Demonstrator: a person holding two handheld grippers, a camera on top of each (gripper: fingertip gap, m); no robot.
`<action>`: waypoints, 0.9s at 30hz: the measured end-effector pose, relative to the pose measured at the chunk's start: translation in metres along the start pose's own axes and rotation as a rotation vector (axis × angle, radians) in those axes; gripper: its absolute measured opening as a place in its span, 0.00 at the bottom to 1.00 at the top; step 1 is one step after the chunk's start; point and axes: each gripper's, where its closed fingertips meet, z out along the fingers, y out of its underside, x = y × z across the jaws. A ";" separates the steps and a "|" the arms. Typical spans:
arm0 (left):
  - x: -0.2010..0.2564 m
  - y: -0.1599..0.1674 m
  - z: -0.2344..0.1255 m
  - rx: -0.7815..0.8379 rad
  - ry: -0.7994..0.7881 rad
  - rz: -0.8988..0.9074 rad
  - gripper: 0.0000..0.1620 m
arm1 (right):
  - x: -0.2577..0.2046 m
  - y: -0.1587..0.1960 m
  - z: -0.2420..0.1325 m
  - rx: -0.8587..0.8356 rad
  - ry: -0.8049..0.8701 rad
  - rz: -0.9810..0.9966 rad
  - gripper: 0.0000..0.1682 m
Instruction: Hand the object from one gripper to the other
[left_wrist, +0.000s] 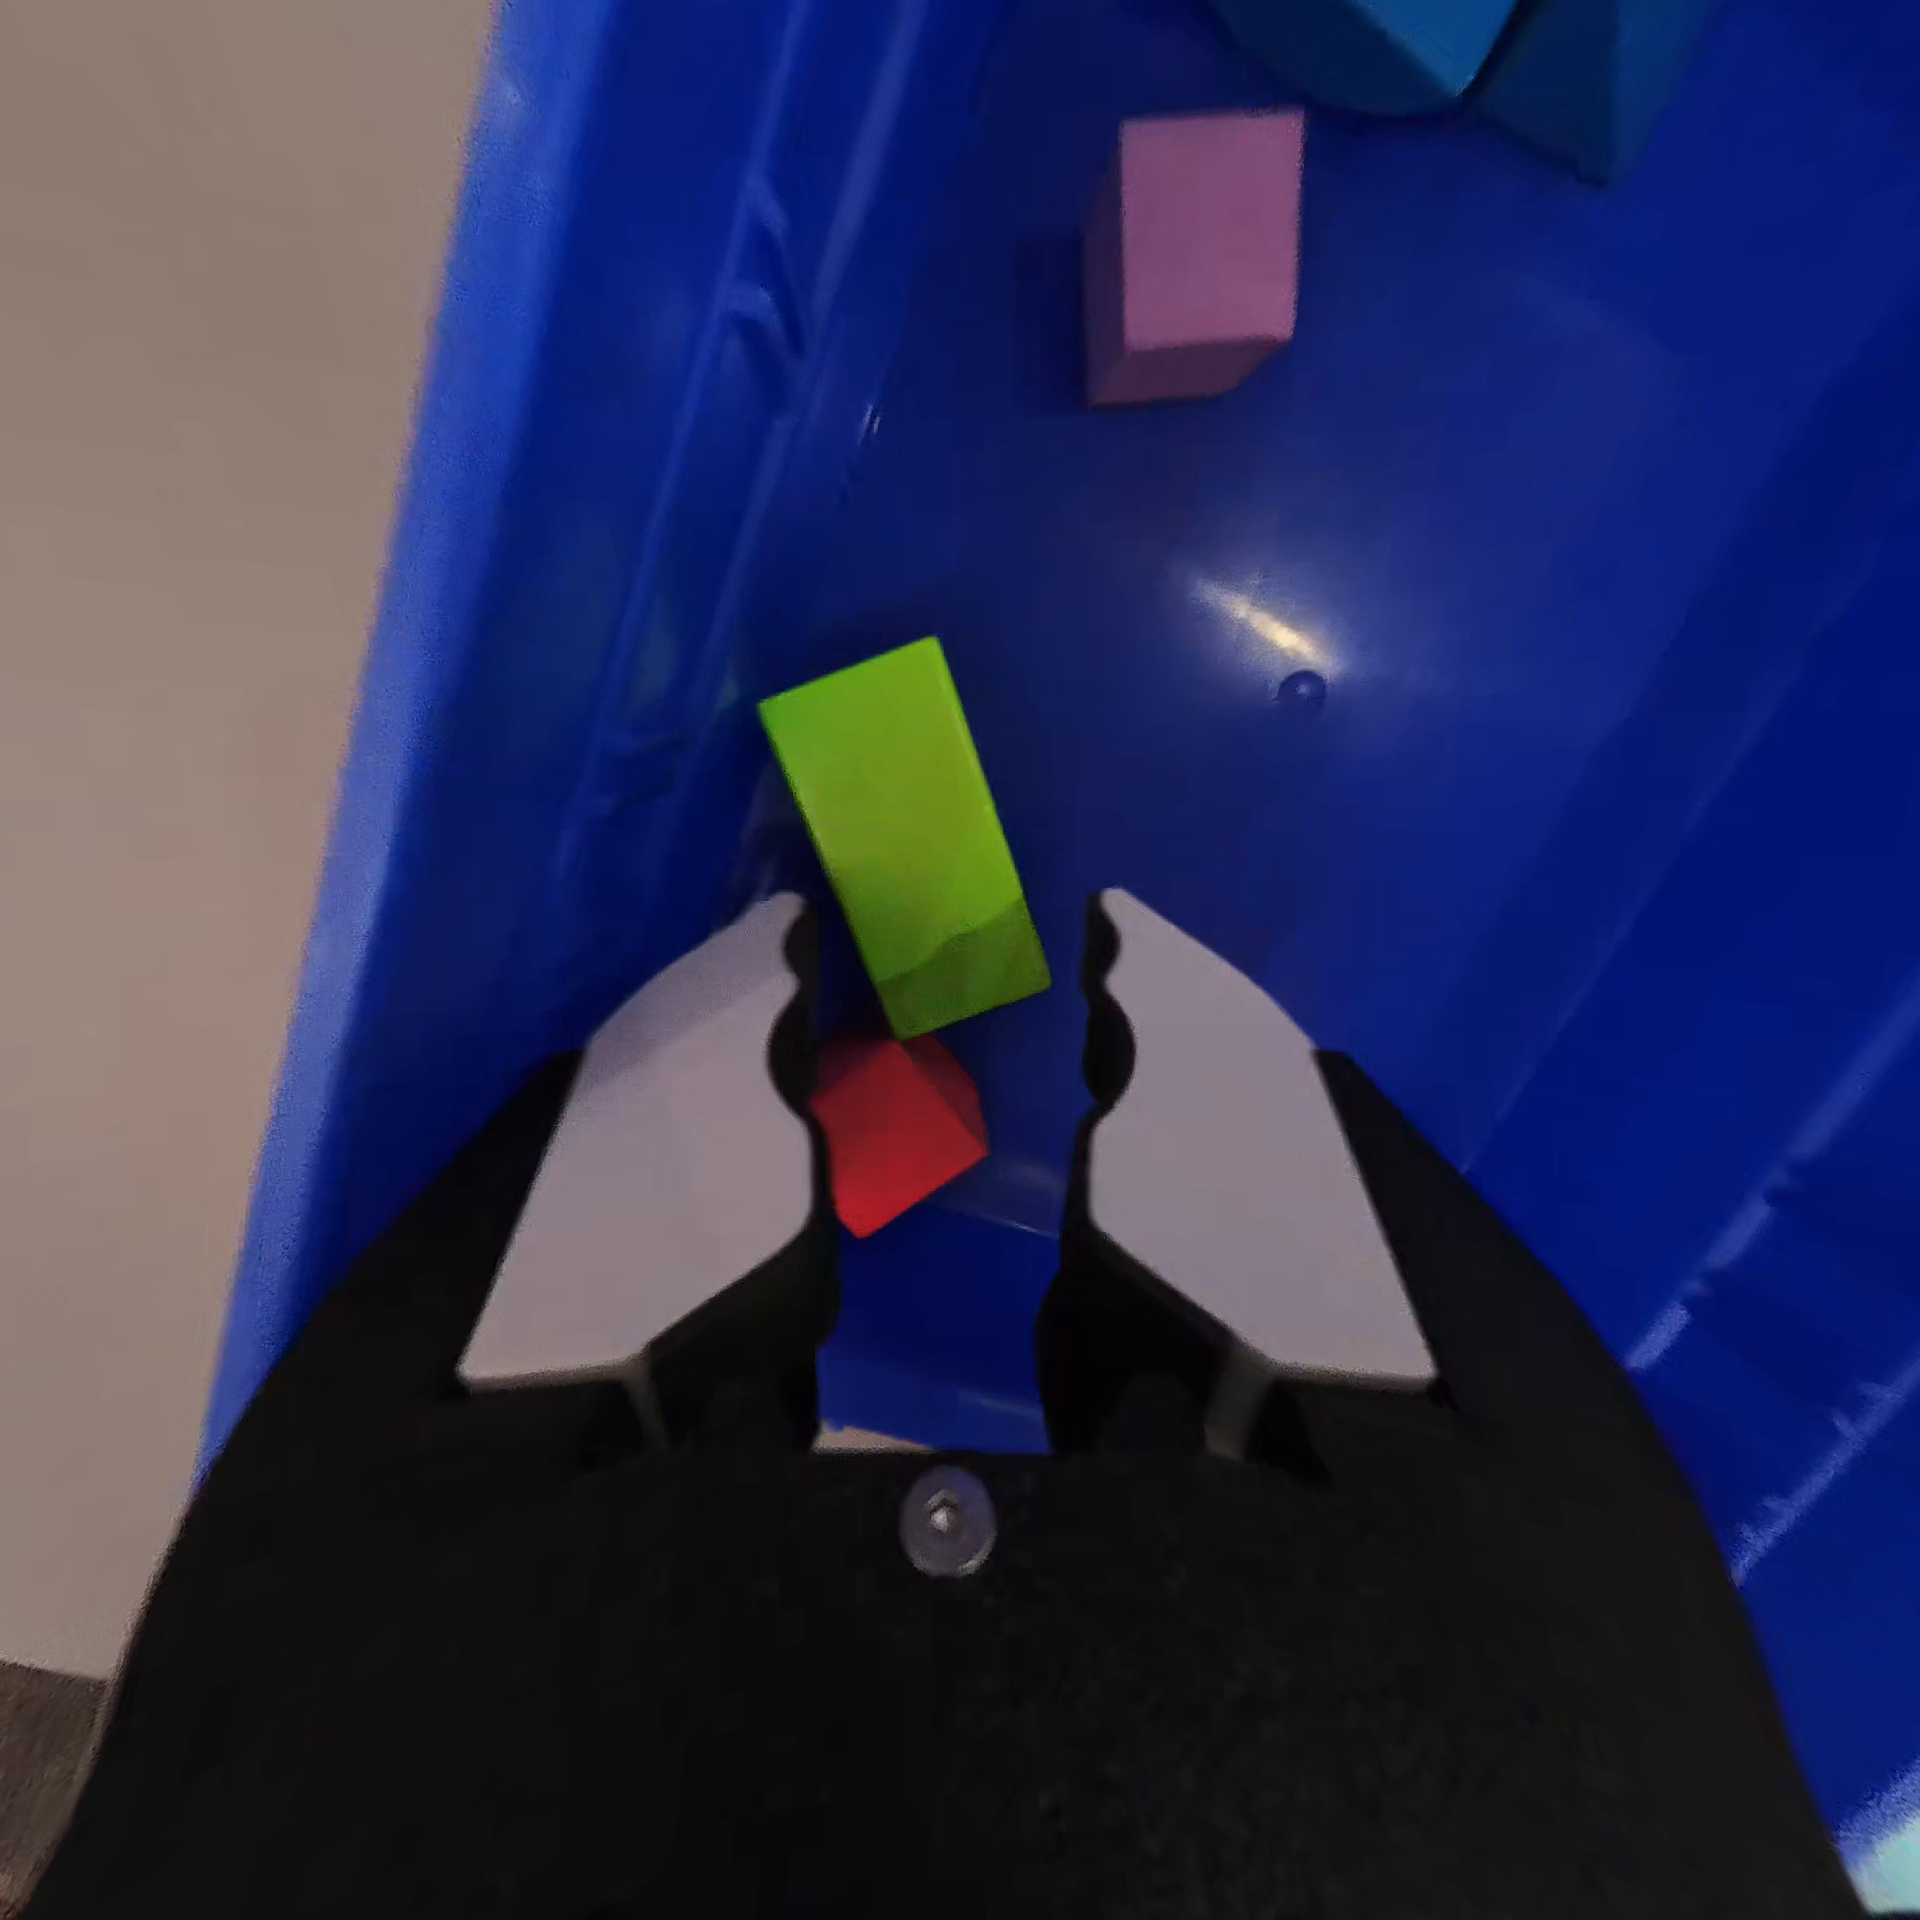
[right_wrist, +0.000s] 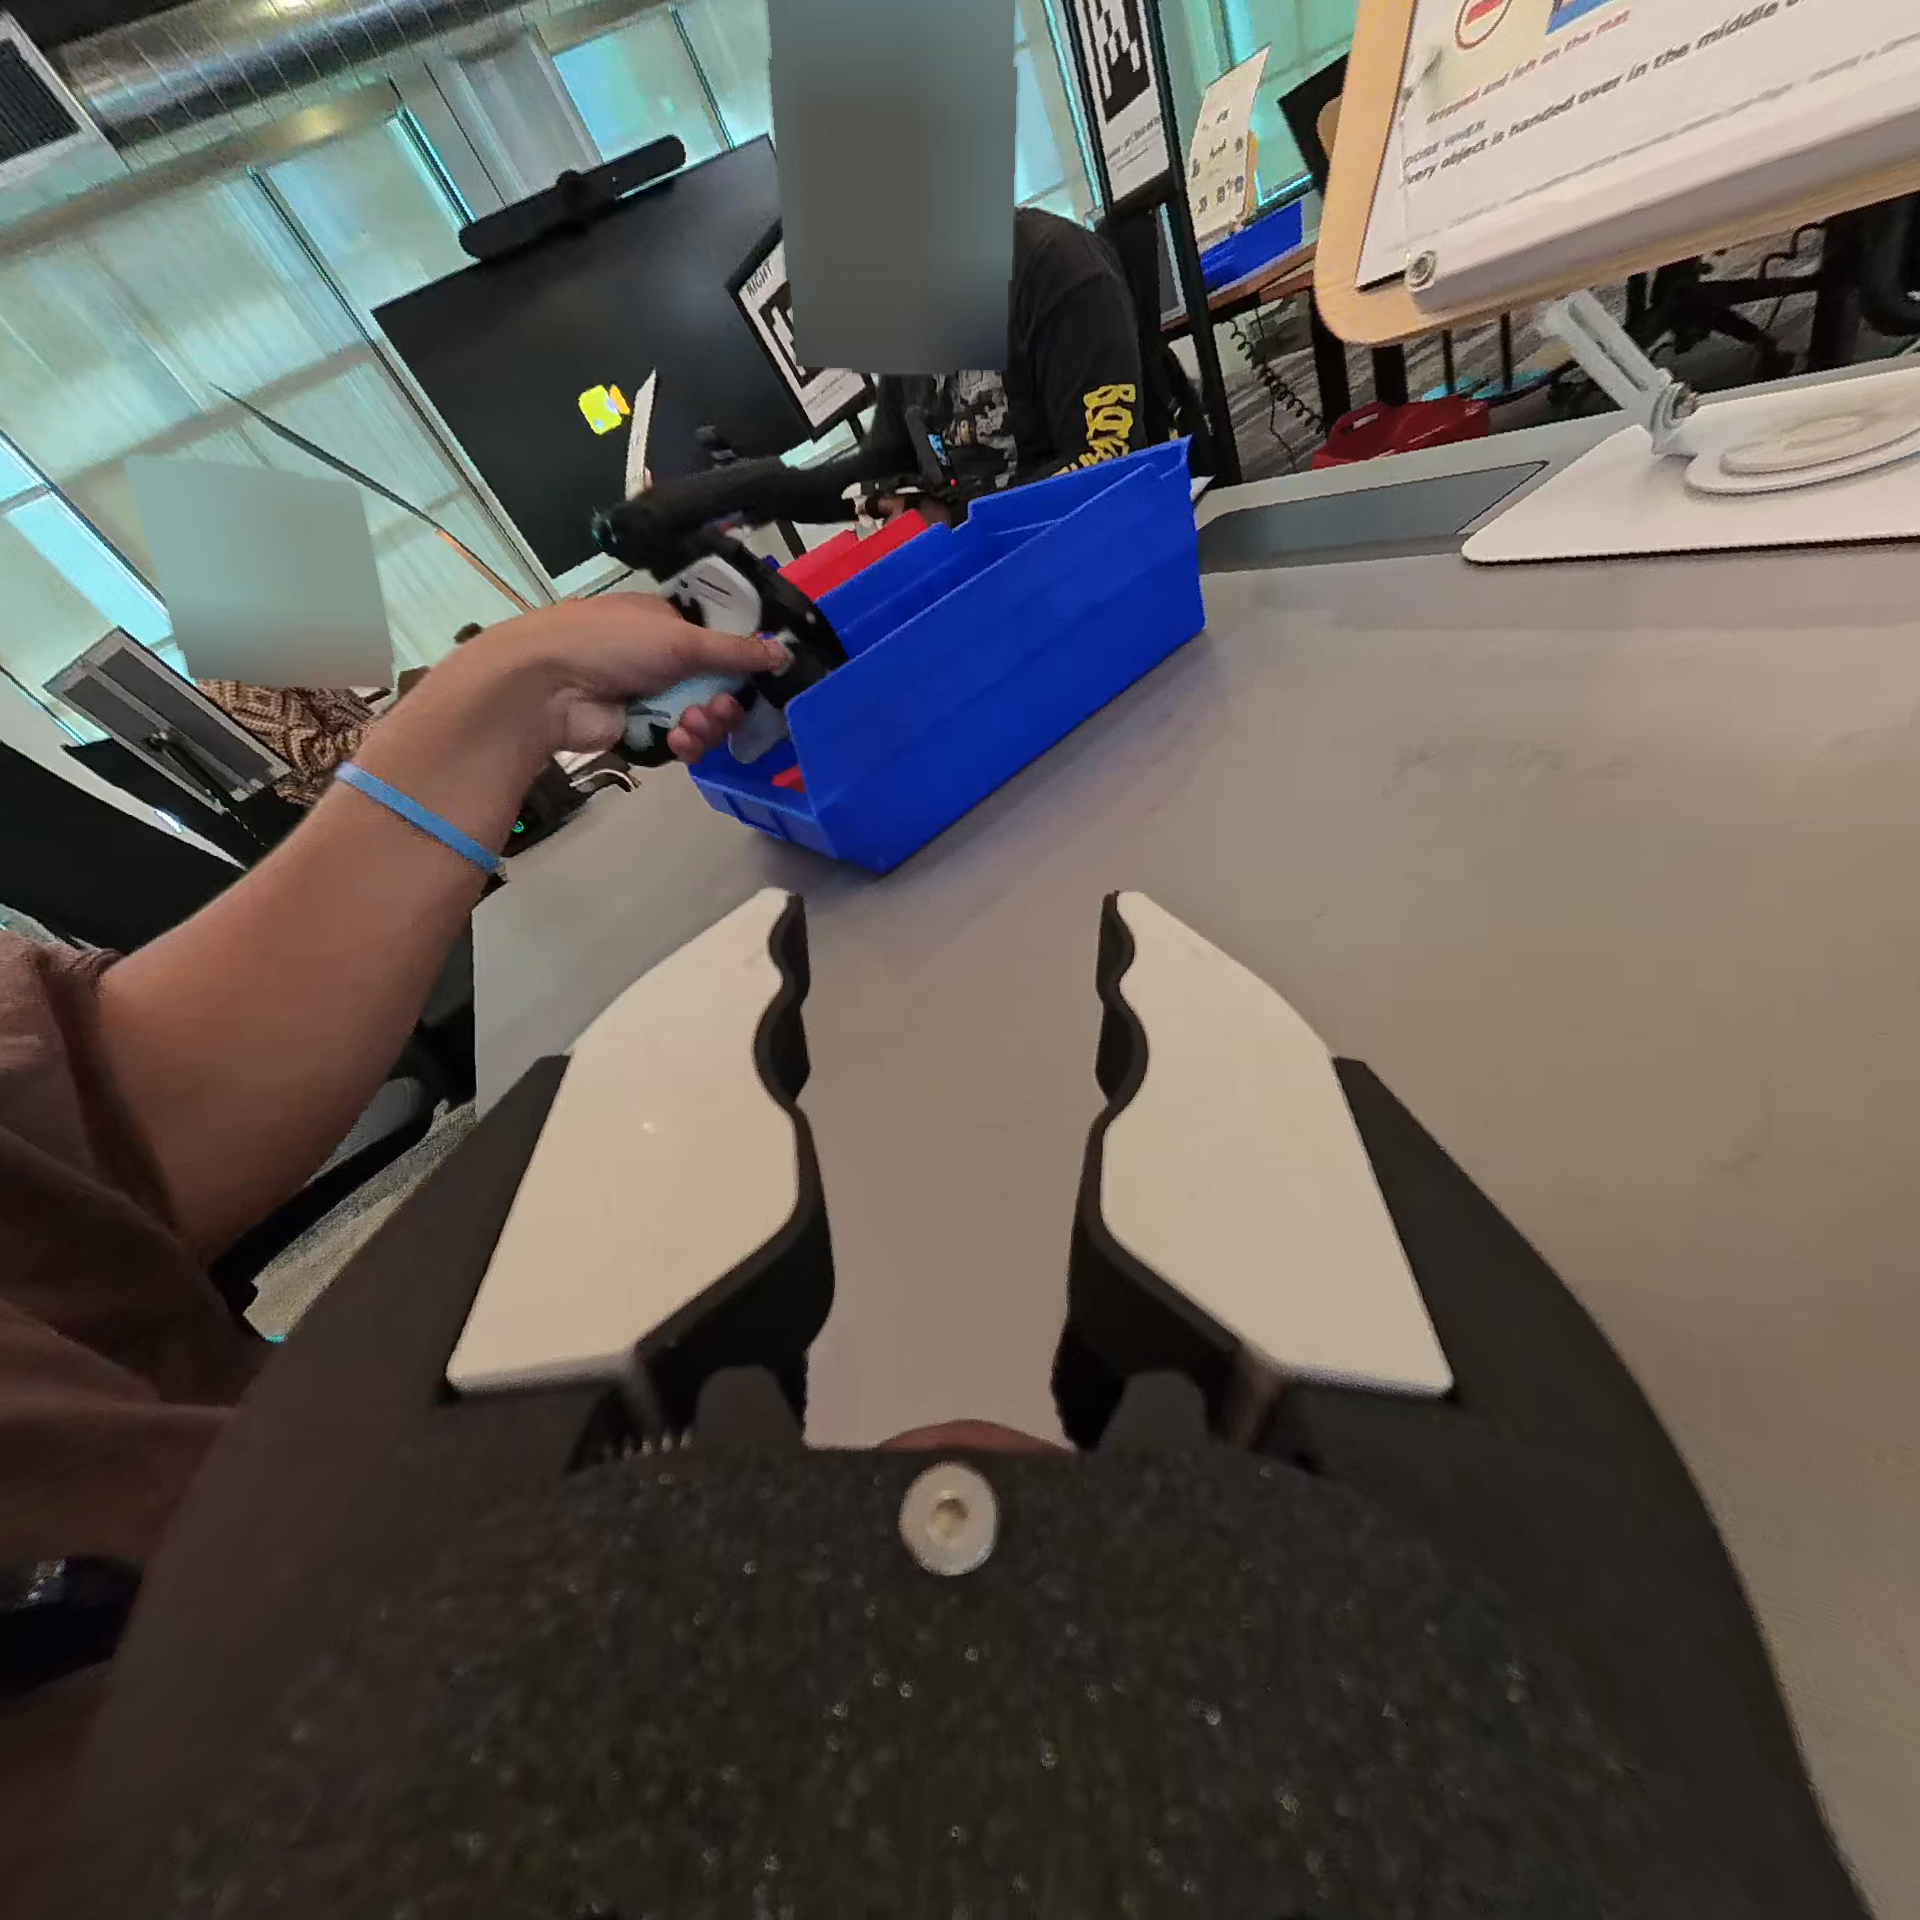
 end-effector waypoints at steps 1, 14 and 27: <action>-0.001 0.003 0.005 -0.022 -0.016 0.003 0.24 | 0.001 -0.001 -0.001 0.002 0.003 0.000 0.32; 0.060 0.009 -0.056 0.104 0.617 0.161 0.21 | 0.002 0.009 0.002 -0.059 0.036 -0.124 0.30; 0.207 0.088 -0.195 -0.098 1.480 0.659 0.21 | -0.017 -0.067 0.078 -0.210 -0.341 -0.053 0.32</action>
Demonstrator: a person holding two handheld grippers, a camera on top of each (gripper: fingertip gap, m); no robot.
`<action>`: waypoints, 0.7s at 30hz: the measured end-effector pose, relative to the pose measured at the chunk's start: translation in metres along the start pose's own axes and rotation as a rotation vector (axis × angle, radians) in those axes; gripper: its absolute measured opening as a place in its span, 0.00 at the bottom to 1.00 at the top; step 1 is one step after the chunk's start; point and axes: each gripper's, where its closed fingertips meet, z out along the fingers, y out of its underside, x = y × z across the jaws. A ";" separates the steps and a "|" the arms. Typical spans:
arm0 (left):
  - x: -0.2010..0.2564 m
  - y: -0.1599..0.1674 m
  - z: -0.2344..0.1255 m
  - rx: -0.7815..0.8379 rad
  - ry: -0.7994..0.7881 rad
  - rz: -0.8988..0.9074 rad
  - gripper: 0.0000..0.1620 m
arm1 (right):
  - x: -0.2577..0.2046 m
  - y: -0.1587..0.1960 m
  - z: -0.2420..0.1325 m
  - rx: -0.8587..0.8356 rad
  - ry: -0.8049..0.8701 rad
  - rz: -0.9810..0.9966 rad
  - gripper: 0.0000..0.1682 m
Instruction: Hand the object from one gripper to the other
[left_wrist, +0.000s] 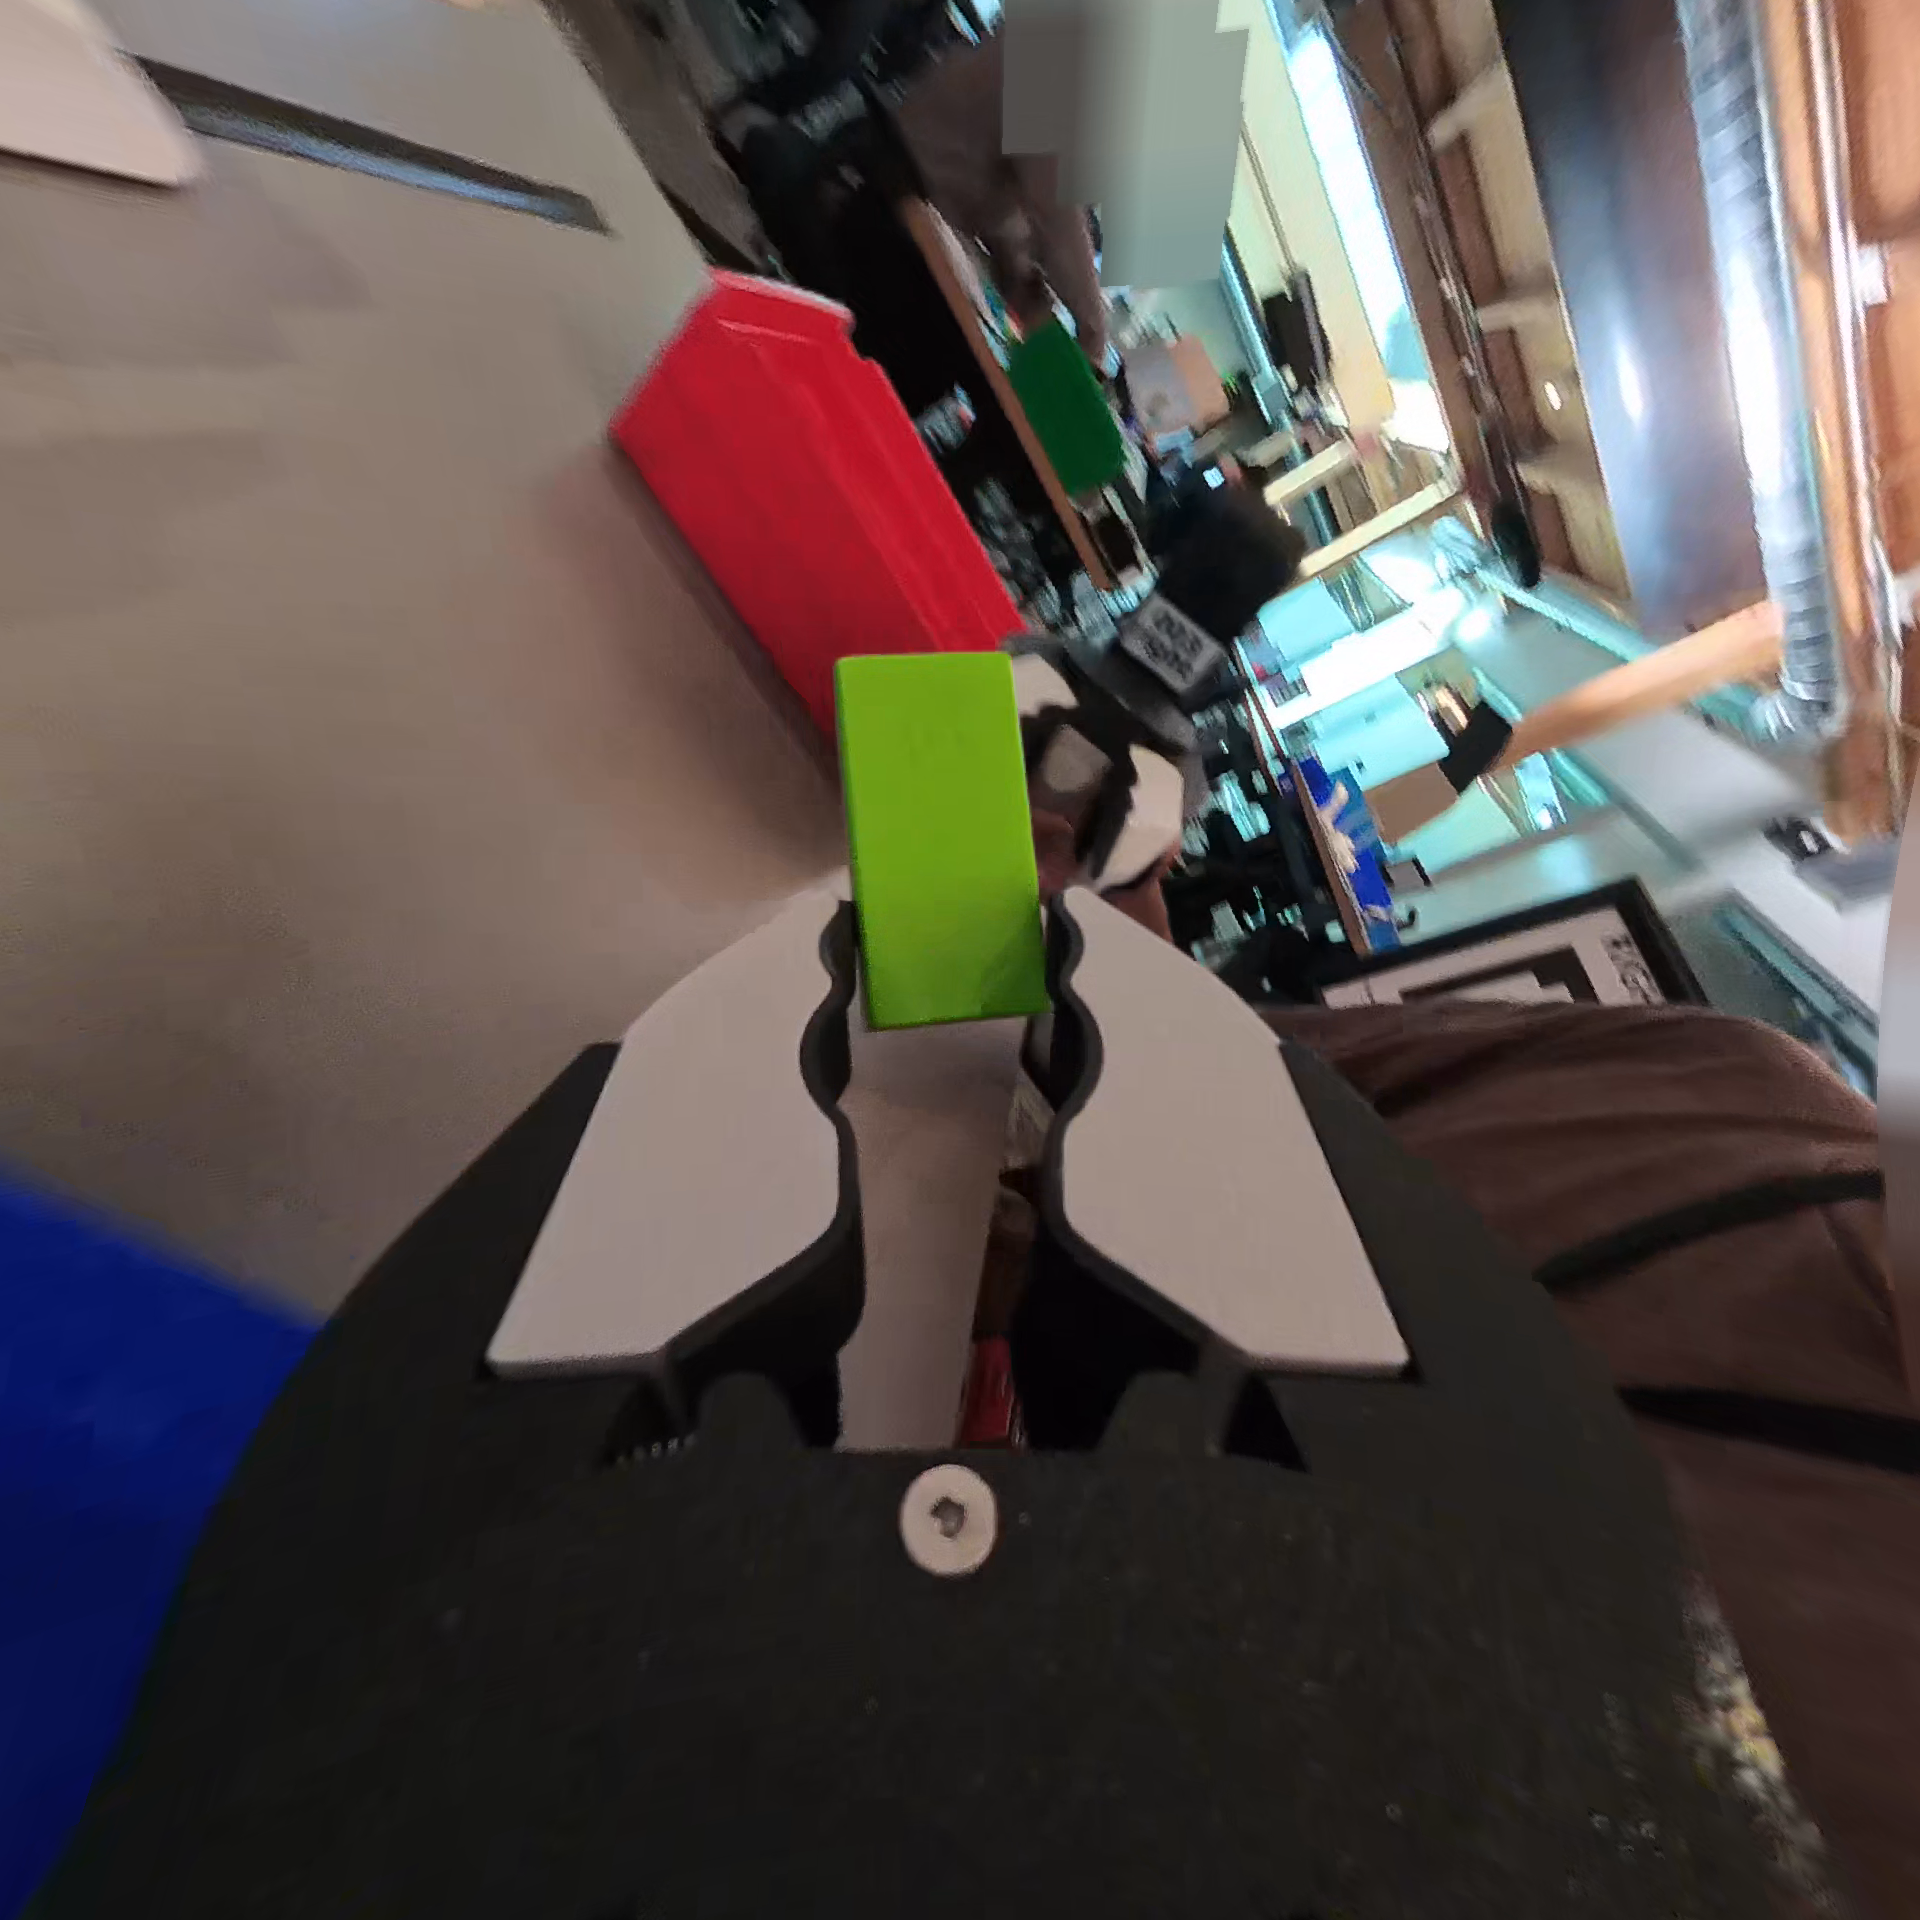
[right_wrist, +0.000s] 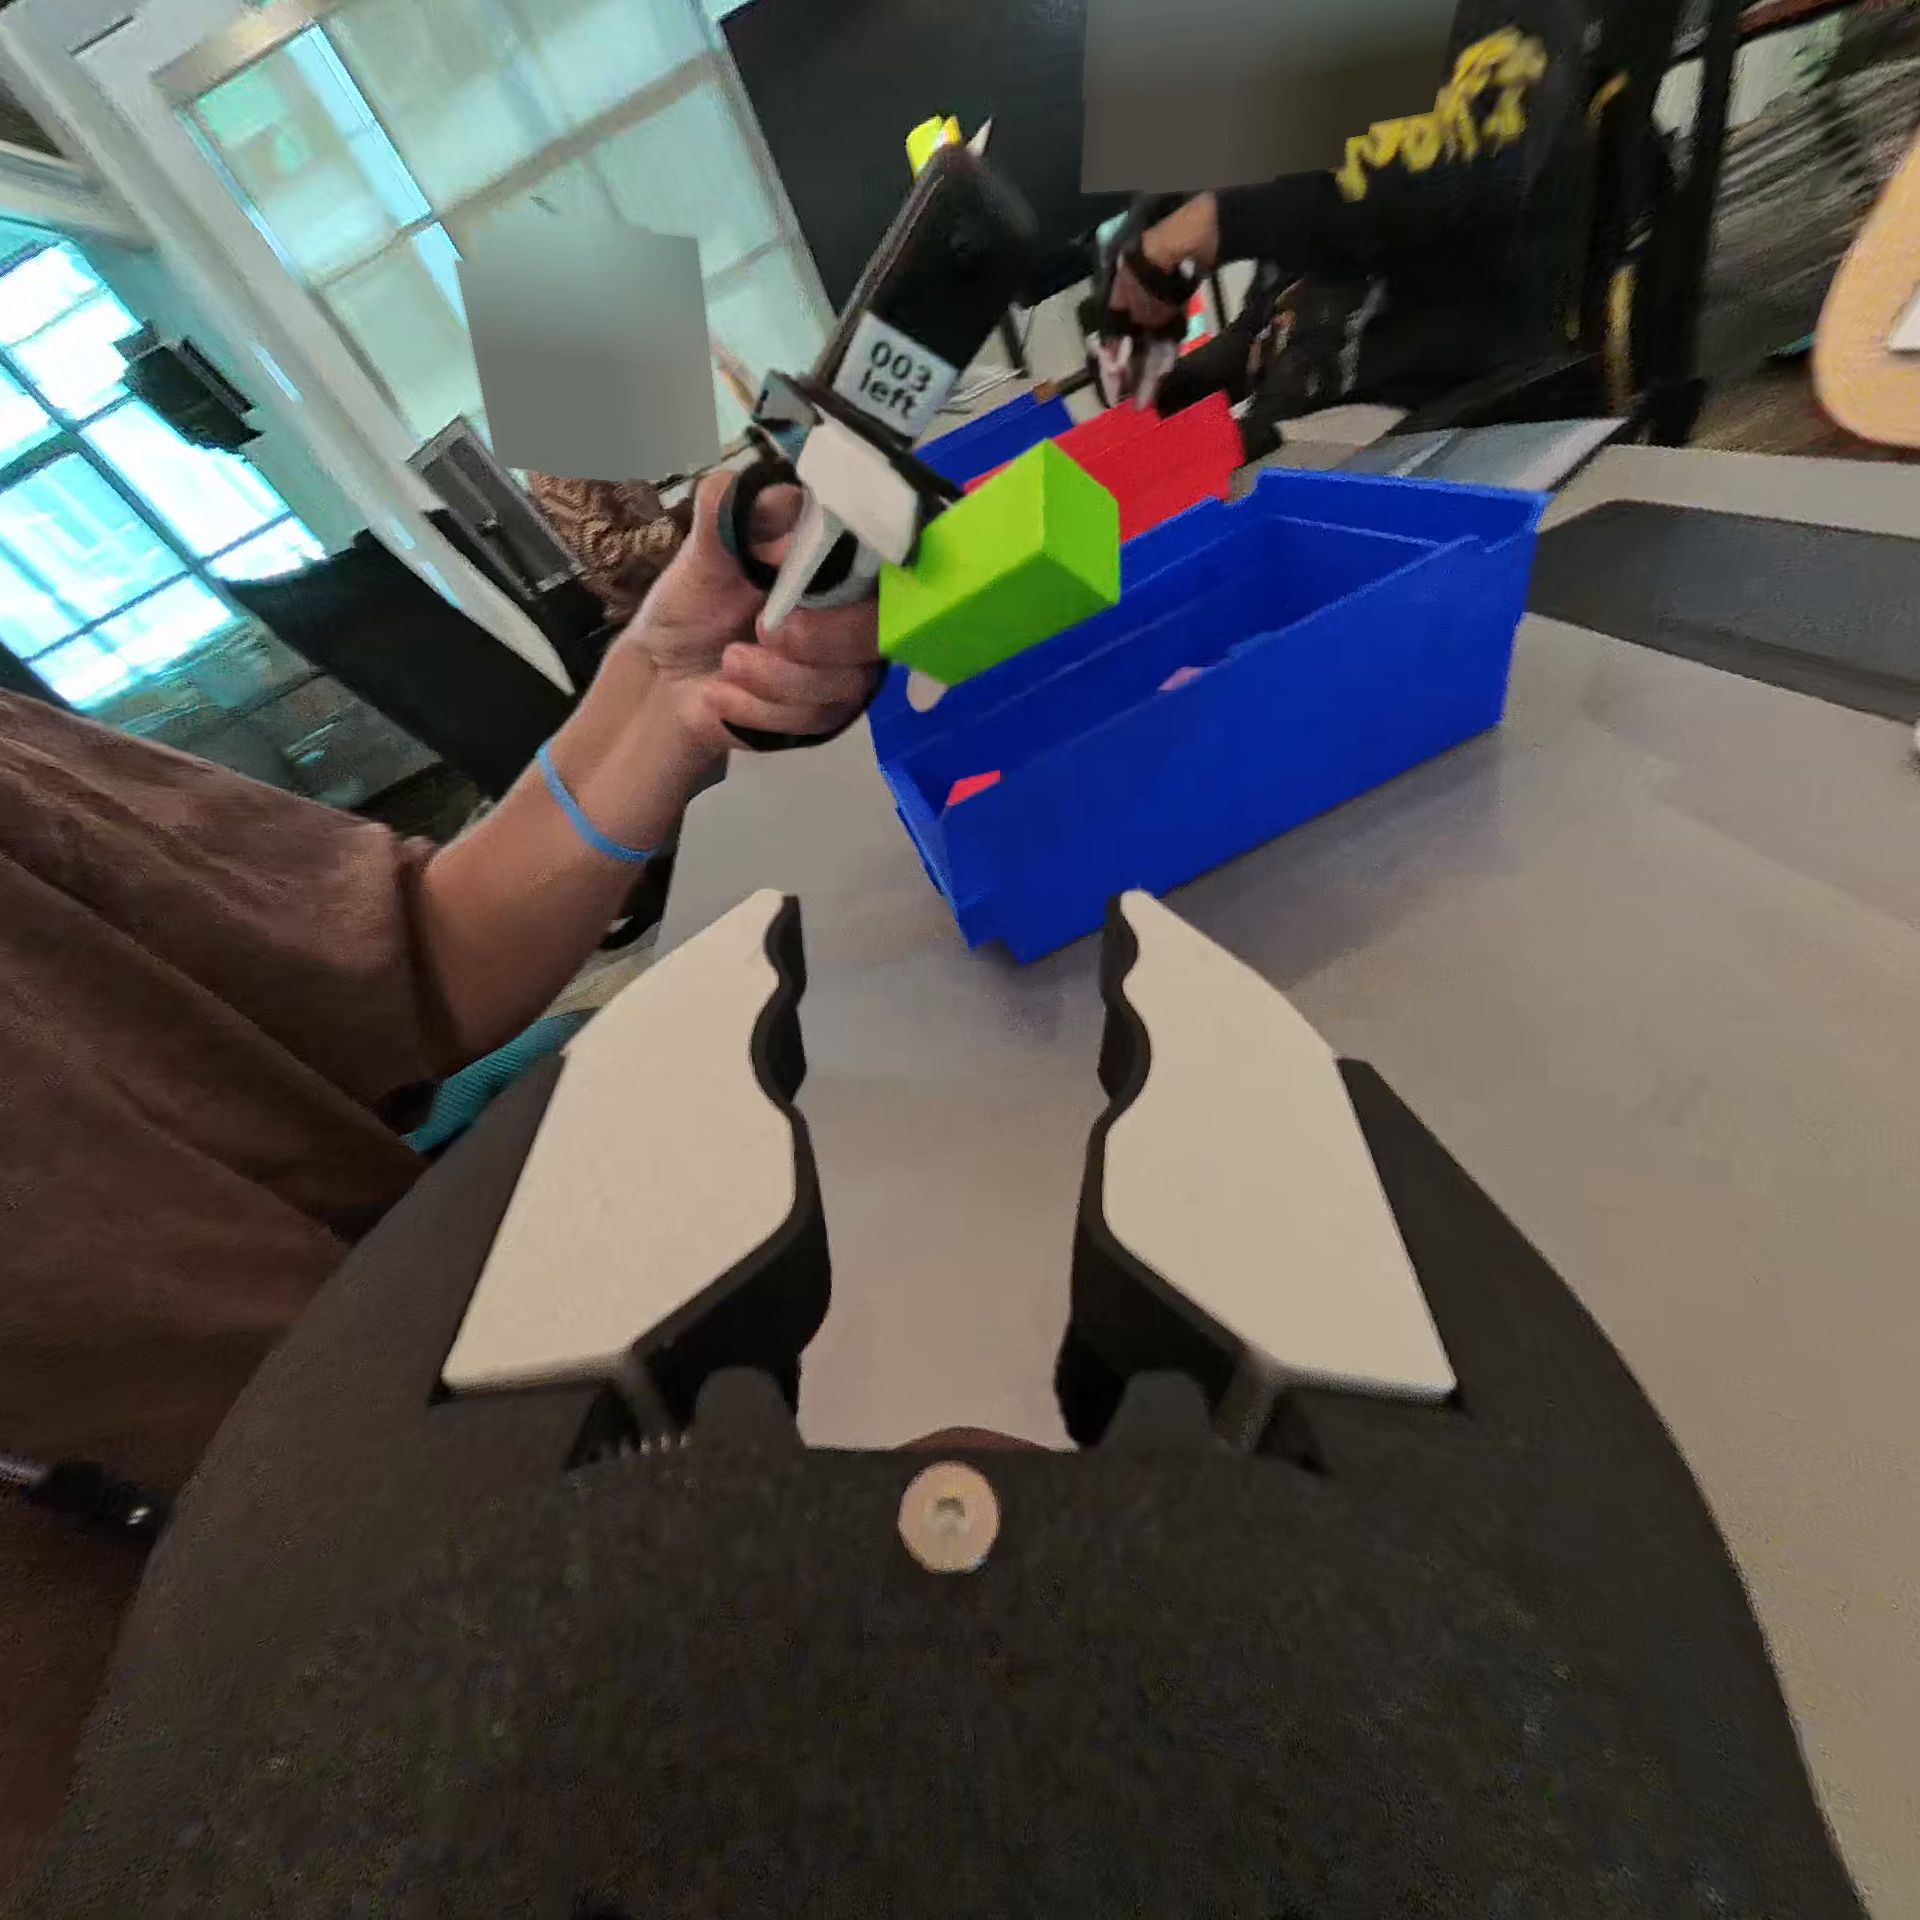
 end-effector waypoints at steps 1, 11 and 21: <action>0.008 0.000 0.011 -0.041 0.035 0.019 0.21 | 0.001 -0.008 0.003 -0.017 -0.031 0.015 0.34; 0.031 0.033 0.085 -0.415 0.110 0.258 0.21 | -0.006 -0.011 0.001 -0.208 -0.211 0.097 0.39; 0.024 0.062 0.110 -0.558 0.062 0.320 0.21 | -0.015 0.032 -0.016 -0.443 -0.185 0.050 0.21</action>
